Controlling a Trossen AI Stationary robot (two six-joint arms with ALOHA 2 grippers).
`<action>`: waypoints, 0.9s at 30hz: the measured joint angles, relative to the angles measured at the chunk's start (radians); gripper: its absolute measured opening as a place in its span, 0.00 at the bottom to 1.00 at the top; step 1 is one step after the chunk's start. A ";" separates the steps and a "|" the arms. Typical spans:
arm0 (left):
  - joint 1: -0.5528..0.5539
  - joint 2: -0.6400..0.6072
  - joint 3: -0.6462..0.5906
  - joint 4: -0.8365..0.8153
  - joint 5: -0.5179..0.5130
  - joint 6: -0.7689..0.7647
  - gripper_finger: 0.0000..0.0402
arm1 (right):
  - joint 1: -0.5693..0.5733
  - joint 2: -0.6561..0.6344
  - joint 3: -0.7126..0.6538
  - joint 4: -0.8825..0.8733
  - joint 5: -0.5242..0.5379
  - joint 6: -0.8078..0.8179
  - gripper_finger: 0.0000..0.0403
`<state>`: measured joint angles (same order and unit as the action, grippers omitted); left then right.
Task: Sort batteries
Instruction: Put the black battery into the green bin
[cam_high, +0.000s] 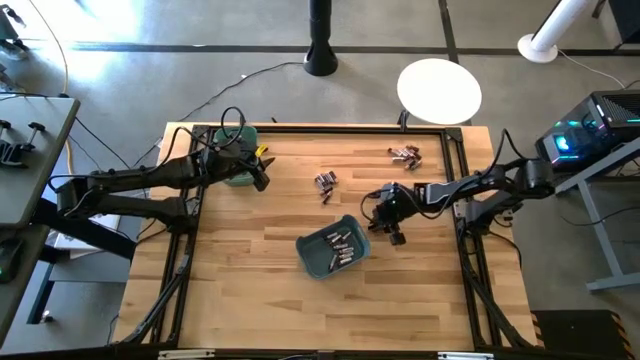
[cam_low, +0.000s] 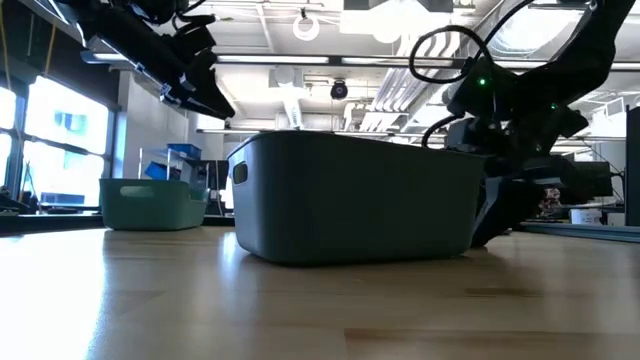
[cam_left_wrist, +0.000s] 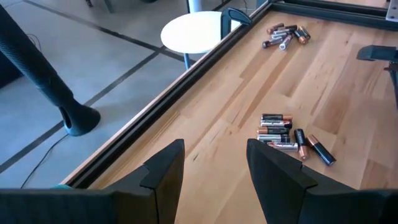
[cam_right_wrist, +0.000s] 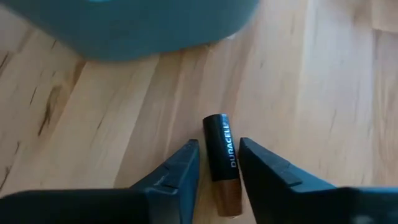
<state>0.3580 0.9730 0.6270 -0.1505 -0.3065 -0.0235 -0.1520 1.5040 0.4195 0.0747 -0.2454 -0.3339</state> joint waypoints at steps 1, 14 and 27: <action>0.000 0.000 0.000 -0.001 0.000 0.000 0.41 | 0.000 0.000 -0.006 0.003 0.003 0.026 0.24; 0.000 0.000 0.000 -0.008 0.018 0.053 0.41 | 0.061 -0.074 -0.124 0.199 0.229 0.552 0.08; -0.008 0.067 -0.129 0.394 0.176 0.175 0.41 | 0.046 -0.303 -0.125 0.594 0.768 0.580 0.07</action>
<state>0.3497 1.0398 0.4979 0.2438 -0.1300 0.1518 -0.1056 1.2013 0.2947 0.6691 0.5224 0.2459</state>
